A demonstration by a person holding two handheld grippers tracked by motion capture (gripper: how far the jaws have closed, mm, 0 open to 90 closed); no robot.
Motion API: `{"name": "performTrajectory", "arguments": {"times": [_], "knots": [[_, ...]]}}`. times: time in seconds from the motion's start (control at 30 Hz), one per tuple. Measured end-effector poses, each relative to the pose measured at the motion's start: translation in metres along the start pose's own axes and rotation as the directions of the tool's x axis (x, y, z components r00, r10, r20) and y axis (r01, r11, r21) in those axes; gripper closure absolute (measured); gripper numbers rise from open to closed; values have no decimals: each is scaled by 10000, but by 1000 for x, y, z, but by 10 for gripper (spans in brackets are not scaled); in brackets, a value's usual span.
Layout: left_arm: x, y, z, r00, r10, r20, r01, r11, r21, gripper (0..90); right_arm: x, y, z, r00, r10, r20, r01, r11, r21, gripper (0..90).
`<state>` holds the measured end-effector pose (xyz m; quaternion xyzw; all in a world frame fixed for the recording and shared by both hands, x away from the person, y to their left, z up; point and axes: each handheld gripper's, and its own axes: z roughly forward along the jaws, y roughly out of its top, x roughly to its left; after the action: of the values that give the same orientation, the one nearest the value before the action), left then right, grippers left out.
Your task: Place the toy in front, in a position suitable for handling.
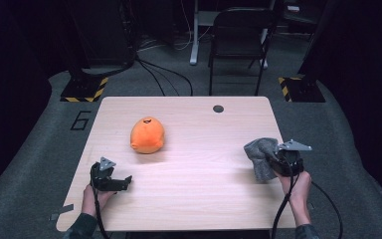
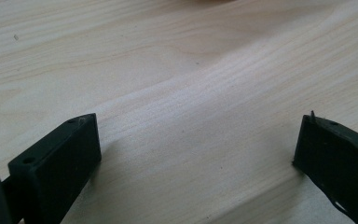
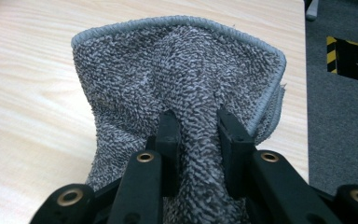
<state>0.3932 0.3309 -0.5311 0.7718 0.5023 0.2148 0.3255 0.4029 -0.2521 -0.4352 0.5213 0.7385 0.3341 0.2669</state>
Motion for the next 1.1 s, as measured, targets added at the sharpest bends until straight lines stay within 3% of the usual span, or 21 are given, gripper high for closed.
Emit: {"name": "performTrajectory", "arguments": {"times": [0.1, 0.27, 0.5, 0.53, 0.63, 0.67, 0.7, 0.73, 0.77, 0.8, 0.83, 0.93, 1.1], "knots": [[0, 0, 0, 10000, 2, 0, -2, 10000, 0, 2, -6, 2, 7, 9997, 16, 235, -18, 10000, 84, 726], [0, 0, 0, 10000, -2, -1, 2, 10000, -2, 2, -19, 3, 27, 9984, 488, 271, -496, 9983, 293, 719], [0, 0, 0, 10000, -5, -3, 5, 10000, -1, 2, -25, 3, 45, 9964, 756, 388, -776, 9956, 524, 708], [0, 0, 0, 10000, -6, -5, 6, 10000, -2, 2, -25, 2, 52, 9943, 955, 467, -983, 9932, 629, 701], [0, 0, 0, 10000, -4, -2, 4, 10000, 1, 2, -25, 0, 60, 9946, 923, 477, -958, 9925, 762, 687], [0, 0, 0, 10000, 0, -3, 0, 10000, -3, 2, -21, -3, 68, 9938, 831, 736, -907, 9900, 1082, 580], [0, 0, 0, 10000, -2, -3, 2, 10000, -3, 2, -21, -3, 68, 9938, 831, 736, -907, 9900, 1082, 580], [0, 0, 0, 10000, 1, -3, -1, 10000, -2, 2, -19, -5, 74, 9943, 611, 871, -717, 9897, 1239, 490], [0, 0, 0, 10000, 1, -3, -1, 10000, -2, 2, -19, -5, 74, 9943, 611, 871, -717, 9897, 1239, 490], [0, 0, 0, 10000, -2, -5, 2, 10000, -1, 2, -19, -5, 74, 9929, 666, 984, -774, 9909, 1101, 318], [0, 0, 0, 10000, -2, -5, 2, 10000, -1, 2, -19, -5, 74, 9929, 666, 984, -774, 9909, 1101, 318], [0, 0, 0, 10000, -4, -4, 4, 10000, 2, 2, -21, -2, 61, 9930, 1003, 623, -1043, 9925, 643, 156], [0, -1, 0, 10000, 8, 31, -8, 10000, -44, 1, -17, -3, 46, 9962, 865, -34, -861, 9945, 591, 91]]}}
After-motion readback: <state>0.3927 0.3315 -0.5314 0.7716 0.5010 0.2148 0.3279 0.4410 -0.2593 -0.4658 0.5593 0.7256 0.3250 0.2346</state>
